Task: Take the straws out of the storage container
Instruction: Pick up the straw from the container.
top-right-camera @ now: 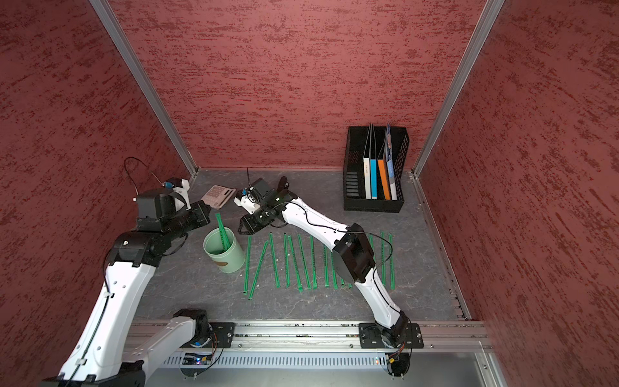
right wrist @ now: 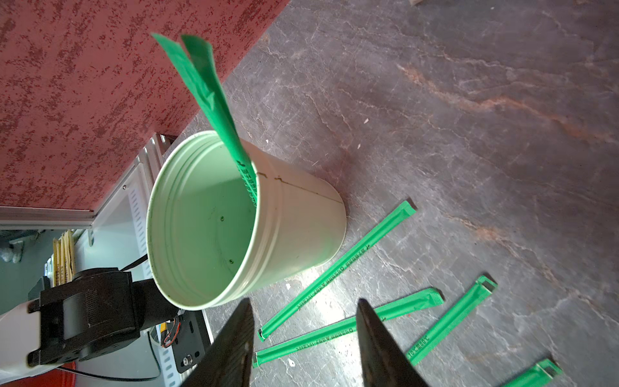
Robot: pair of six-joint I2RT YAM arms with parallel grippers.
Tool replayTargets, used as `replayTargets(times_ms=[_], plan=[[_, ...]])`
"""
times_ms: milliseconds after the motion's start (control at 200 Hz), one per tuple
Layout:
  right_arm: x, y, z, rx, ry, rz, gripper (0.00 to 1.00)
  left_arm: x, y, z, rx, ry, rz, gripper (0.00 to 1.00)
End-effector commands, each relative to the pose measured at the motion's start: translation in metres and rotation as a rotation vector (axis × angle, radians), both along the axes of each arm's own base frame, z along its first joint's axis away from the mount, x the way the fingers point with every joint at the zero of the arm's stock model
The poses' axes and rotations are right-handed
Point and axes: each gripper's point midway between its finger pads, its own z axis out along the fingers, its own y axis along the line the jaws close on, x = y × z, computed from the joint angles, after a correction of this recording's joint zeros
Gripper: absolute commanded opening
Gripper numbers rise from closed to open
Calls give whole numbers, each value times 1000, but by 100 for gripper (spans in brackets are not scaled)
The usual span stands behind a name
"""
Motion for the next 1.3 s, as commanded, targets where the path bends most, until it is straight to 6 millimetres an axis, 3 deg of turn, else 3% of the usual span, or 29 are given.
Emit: replayTargets(times_ms=[0,45,75,255,391,536,867,1097,1292], plan=[[3,0,38,62,-64,10,48,-9,-5,-7,24,52,-47,4],[3,0,39,67,-68,14,48,-9,-6,-16,25,77,-54,20],[3,2,42,77,-72,16,48,-9,-6,-22,26,91,-51,25],[-2,16,60,182,-92,79,48,-13,4,-37,24,81,19,38],[-3,30,72,271,-123,122,48,-14,10,-41,34,102,47,39],[1,45,72,330,-121,142,48,-17,20,-42,38,104,106,40],[3,74,49,397,-82,198,46,-23,30,-56,2,130,141,42],[5,83,34,399,-61,199,46,-25,34,-57,1,133,147,42],[5,85,31,404,-48,202,30,-26,35,-63,-9,148,147,42]])
